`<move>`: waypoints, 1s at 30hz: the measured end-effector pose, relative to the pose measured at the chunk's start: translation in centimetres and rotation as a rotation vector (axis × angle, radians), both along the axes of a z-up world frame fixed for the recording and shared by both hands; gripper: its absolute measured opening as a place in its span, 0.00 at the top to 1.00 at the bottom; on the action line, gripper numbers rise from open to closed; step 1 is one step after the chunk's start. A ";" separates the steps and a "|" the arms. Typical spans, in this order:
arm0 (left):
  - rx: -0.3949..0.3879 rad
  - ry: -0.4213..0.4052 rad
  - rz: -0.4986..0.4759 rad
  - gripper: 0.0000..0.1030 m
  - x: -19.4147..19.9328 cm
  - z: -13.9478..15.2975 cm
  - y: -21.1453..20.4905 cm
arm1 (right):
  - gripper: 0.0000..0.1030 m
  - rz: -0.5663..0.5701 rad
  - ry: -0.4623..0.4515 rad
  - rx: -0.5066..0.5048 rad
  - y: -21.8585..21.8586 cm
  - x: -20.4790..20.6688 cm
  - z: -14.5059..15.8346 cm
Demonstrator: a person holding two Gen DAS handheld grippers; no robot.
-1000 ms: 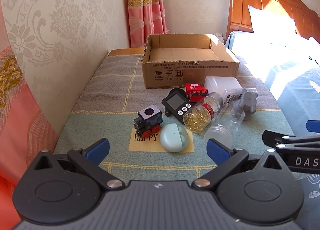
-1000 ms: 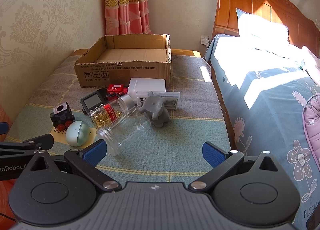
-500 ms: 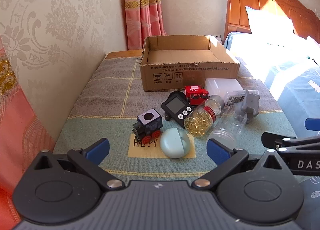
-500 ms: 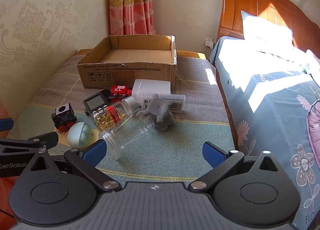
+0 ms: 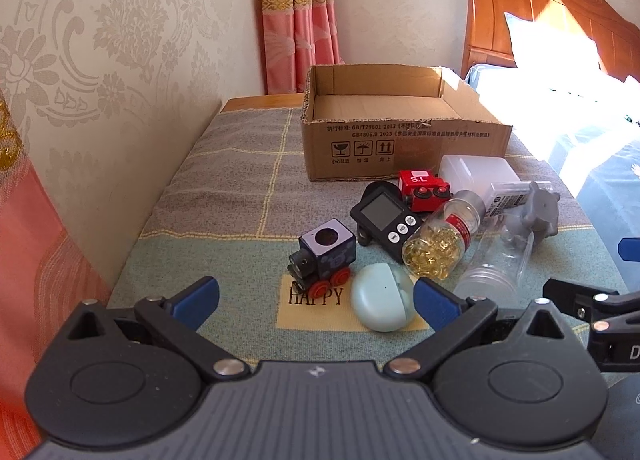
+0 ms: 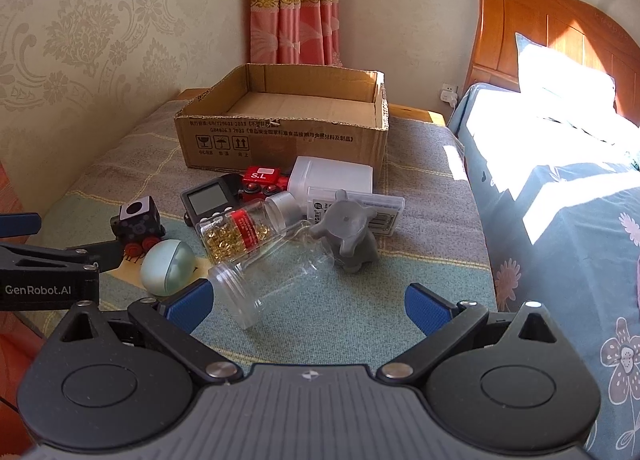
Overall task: Organize rigid objects
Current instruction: 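Move the left tool to the pale blue round case and close on it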
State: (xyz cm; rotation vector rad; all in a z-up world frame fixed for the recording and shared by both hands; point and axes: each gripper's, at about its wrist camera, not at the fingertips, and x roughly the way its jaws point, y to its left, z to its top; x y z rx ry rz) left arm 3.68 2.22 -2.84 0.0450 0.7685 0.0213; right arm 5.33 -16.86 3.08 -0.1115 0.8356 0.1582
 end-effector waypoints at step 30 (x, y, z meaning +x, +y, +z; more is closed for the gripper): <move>-0.126 0.132 -0.110 0.00 5.1 -5.6 -0.1 | 0.00 0.273 0.033 0.001 1.3 1.8 -3.7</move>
